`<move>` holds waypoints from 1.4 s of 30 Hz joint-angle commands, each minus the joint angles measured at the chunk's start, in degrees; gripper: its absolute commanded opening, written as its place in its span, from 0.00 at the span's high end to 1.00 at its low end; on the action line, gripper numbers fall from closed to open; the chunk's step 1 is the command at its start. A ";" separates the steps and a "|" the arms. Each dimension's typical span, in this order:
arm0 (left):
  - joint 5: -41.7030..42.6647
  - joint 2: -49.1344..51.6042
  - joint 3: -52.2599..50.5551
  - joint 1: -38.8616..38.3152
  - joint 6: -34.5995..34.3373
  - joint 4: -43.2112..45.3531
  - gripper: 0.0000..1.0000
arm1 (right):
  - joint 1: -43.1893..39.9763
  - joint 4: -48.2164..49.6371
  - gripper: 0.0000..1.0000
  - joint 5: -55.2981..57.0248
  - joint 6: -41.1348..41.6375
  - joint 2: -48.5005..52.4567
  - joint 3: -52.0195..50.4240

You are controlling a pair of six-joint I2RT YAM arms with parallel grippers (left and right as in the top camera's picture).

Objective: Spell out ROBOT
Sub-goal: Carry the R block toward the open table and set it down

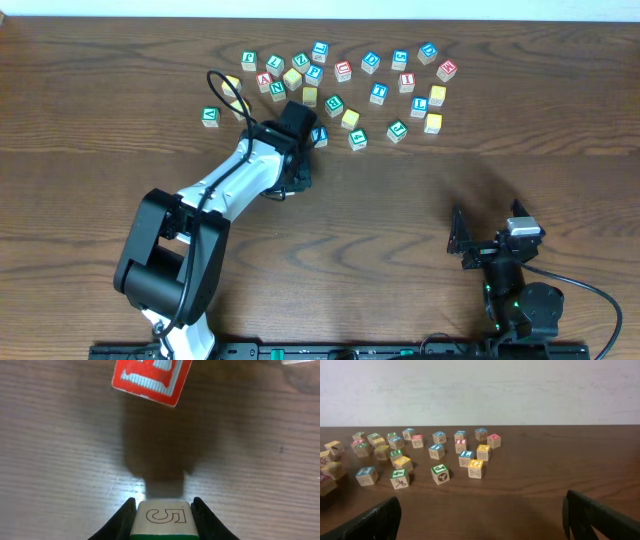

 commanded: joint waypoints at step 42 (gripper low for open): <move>1.18 2.27 -0.04 -0.02 7.87 2.25 0.55 | 0.22 -0.20 0.01 0.04 -0.85 -0.31 -0.13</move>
